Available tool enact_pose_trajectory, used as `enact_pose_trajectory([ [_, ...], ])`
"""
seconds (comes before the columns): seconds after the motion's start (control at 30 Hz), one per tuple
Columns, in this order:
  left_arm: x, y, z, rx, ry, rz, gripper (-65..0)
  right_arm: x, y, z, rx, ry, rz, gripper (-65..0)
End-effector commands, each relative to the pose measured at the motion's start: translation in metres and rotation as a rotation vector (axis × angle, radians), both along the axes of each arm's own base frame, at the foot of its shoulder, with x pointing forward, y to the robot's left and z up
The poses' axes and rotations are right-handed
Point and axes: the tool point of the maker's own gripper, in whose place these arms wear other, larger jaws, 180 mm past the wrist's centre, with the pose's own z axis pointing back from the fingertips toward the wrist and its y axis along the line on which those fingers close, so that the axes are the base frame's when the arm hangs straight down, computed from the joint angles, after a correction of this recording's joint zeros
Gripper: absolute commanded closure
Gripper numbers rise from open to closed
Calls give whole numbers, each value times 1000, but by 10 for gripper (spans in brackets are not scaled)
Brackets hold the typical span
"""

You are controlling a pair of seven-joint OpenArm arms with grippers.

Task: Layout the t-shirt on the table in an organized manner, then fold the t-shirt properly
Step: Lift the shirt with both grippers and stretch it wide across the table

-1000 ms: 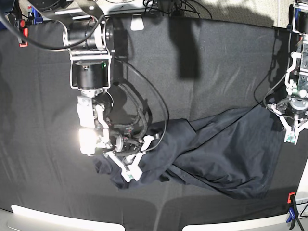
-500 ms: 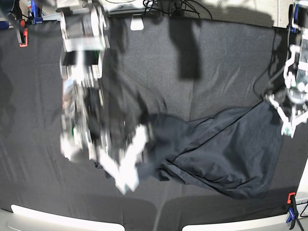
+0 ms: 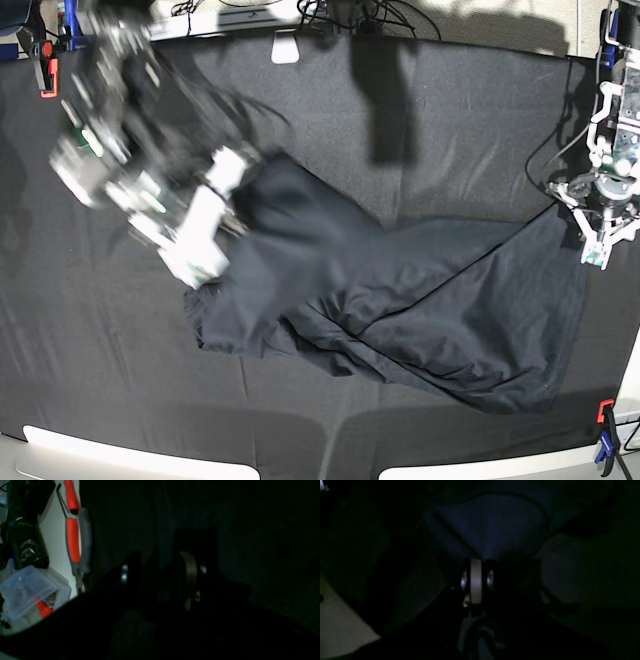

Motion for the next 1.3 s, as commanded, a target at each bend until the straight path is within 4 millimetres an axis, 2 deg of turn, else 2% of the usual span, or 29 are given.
enact_pose_trajectory([
  [0.0,10,6,18,27,-44,-14,-215,-1,-6,13,8,-47,-13,0],
  [0.2,-4,-13,-7,106,153,-219,-216,-29,-45,14,4,-29,-109,0],
  [0.33,-10,-15,-14,136,200,-268,-216,-40,-74,12,-49,-9,-166,0],
  [0.63,-24,28,-2,139,266,-201,-216,-54,-136,23,-210,3,-245,0],
  [0.87,-27,28,-1,44,275,-175,-216,-62,-141,19,-232,31,-243,0],
  [1.0,-39,11,-13,-61,318,-213,-216,-63,-142,19,-236,32,-244,0],
  [1.13,-68,-11,-32,-184,397,-249,-218,-63,-142,19,-238,32,-245,-183],
  [1.17,-75,-13,-36,-196,412,-251,-218,-62,-142,19,-237,31,-244,-201],
  [1.27,-92,-19,-41,-253,428,-239,-218,-61,-142,20,-233,24,-244,-203],
])
